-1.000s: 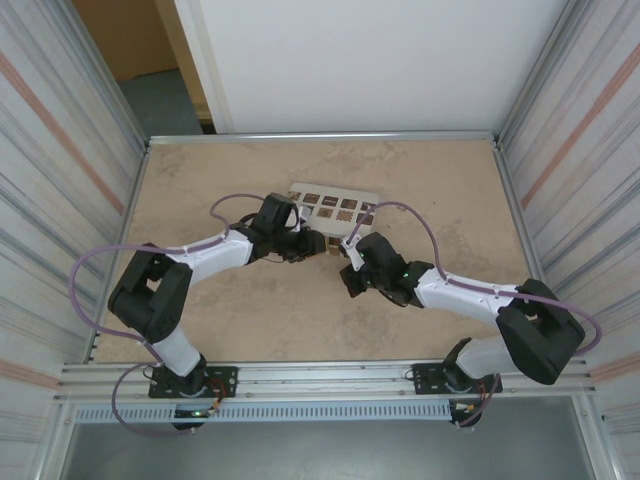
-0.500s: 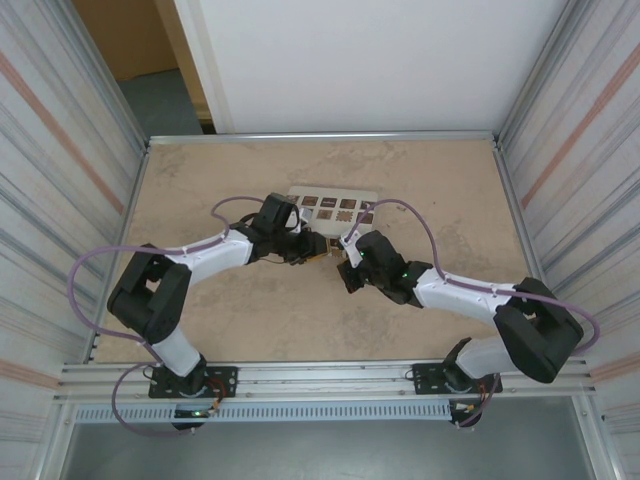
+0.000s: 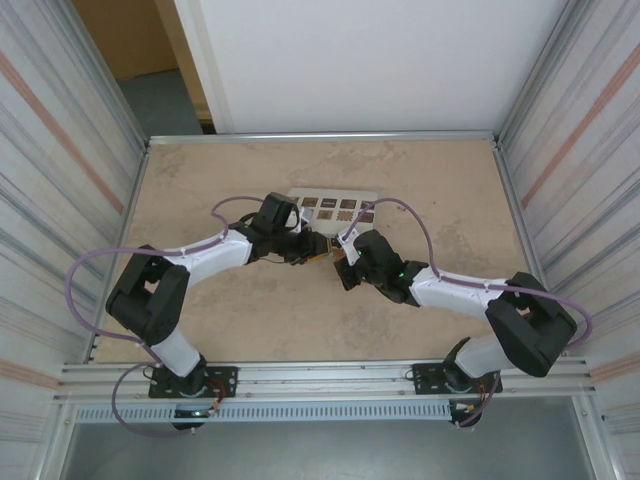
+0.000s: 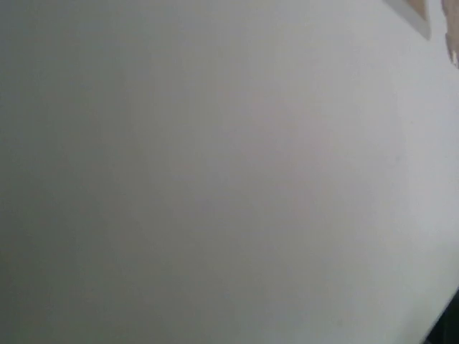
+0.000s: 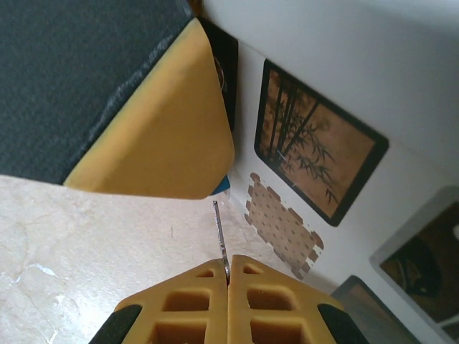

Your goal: Unlock the padlock with the key

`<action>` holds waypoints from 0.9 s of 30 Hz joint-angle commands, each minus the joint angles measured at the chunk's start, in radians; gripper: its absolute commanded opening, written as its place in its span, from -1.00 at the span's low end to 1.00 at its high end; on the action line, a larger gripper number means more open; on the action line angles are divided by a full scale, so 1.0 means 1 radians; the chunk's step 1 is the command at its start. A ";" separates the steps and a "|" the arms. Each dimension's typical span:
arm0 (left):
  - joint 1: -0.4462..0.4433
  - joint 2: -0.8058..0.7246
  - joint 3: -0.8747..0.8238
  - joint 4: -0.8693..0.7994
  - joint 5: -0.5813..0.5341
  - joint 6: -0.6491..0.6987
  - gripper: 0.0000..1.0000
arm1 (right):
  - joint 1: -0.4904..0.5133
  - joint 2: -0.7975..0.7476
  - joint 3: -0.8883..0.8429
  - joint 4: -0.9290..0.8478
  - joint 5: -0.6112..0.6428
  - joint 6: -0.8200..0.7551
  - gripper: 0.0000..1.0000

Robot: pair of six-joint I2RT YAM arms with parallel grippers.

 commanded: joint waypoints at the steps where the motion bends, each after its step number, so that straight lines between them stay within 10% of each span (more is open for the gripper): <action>1: -0.008 -0.051 0.040 -0.009 0.057 -0.018 -0.82 | -0.005 0.016 0.004 0.041 -0.012 -0.007 -1.00; 27: -0.008 -0.043 0.036 -0.010 0.054 -0.018 -0.81 | -0.015 -0.031 -0.032 0.034 -0.060 0.006 -1.00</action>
